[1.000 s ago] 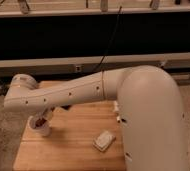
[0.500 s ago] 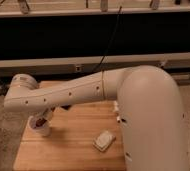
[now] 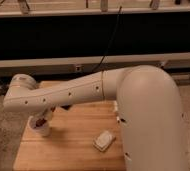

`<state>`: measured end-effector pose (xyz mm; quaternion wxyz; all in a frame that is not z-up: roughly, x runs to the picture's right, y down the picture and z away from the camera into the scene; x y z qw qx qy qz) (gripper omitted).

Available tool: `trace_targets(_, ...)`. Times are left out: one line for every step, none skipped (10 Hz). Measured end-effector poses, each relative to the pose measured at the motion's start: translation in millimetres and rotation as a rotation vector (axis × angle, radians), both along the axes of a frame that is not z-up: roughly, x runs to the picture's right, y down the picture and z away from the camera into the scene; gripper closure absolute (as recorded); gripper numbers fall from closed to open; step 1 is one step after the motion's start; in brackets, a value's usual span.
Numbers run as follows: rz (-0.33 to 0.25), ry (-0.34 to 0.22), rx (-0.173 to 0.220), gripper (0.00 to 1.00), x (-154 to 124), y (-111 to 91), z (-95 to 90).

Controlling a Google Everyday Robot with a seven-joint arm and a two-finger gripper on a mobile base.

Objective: Place the pepper in the ceramic cup

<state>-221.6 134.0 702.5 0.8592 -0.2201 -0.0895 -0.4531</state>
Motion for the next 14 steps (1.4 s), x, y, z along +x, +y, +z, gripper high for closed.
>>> trace_targets(0.002, 0.001, -0.001, 0.95, 0.3, 0.4, 0.0)
trace_targets(0.003, 0.001, -0.003, 0.95, 0.6, 0.9, -0.1)
trace_targets(0.007, 0.004, -0.003, 0.95, 0.8, 1.3, 0.1)
trace_targets(0.009, 0.005, -0.004, 0.95, 0.7, 2.1, 0.5)
trace_targets(0.011, 0.006, -0.005, 0.95, 0.5, 2.3, 0.3)
trace_targets(0.012, 0.006, -0.006, 0.95, 0.4, 2.6, -0.1)
trace_targets(0.015, 0.007, -0.009, 0.95, 1.1, 2.9, -0.6)
trace_targets(0.02, 0.01, -0.009, 0.95, 2.3, 2.5, -1.1)
trace_targets(0.026, 0.014, -0.007, 0.95, 3.6, 2.6, -1.2)
trace_targets(0.028, 0.016, -0.007, 0.95, 4.0, 2.5, -1.5)
trace_targets(0.03, 0.017, -0.009, 0.95, 3.3, 1.3, -1.9)
trace_targets(0.028, 0.018, -0.01, 0.95, 3.1, 1.9, -2.3)
trace_targets(0.026, 0.02, -0.009, 0.95, 3.5, 1.8, -2.8)
trace_targets(0.03, 0.022, -0.01, 0.95, 4.8, 0.8, -3.1)
